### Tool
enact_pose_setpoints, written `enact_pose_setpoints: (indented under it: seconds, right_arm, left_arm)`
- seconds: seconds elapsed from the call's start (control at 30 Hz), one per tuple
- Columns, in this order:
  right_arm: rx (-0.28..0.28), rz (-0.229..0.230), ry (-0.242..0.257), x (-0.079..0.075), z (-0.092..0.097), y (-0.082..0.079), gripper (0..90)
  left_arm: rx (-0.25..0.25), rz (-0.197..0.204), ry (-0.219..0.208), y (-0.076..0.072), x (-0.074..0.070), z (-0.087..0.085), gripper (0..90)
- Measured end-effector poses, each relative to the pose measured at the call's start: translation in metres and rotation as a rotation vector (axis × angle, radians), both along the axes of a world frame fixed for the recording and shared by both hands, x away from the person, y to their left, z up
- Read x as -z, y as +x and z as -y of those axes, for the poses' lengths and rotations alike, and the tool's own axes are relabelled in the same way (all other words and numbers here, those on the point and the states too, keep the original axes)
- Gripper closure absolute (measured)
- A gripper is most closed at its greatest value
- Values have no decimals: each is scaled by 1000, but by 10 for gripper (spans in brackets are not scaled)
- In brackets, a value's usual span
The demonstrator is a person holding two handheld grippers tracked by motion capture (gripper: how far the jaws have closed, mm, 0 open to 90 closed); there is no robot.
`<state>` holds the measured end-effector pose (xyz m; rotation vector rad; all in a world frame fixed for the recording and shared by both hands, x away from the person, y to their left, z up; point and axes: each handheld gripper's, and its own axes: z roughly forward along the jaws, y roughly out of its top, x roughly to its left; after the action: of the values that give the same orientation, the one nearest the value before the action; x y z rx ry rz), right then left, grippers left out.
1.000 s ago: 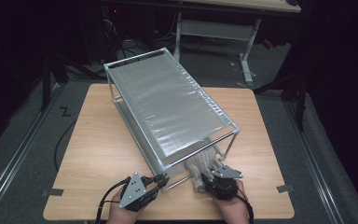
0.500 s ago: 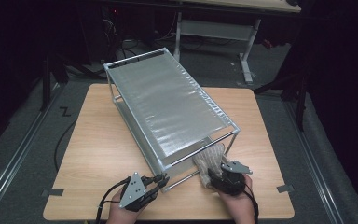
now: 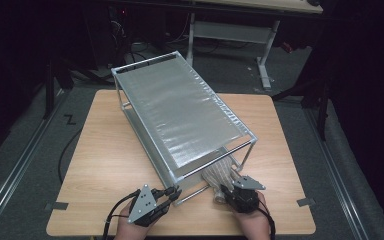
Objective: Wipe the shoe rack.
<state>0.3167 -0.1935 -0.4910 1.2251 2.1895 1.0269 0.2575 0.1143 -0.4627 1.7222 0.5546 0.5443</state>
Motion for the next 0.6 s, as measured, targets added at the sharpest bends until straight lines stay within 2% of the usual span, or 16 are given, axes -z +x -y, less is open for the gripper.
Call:
enact_pose_setpoints:
  seconds: [0.2, 0.3, 0.47, 0.6]
  right_arm:
    - [4, 92, 45, -17, 9, -25, 696]
    - [19, 125, 61, -25, 16, -34, 695]
    - [49, 146, 97, -31, 30, -43, 695]
    - [76, 200, 114, -42, 41, -53, 694]
  left_arm:
    - [11, 1, 1, 1, 0, 0, 801]
    - [17, 2, 3, 2, 0, 0, 801]
    - [28, 5, 13, 3, -1, 2, 800]
    - [37, 6, 9, 4, -1, 4, 801]
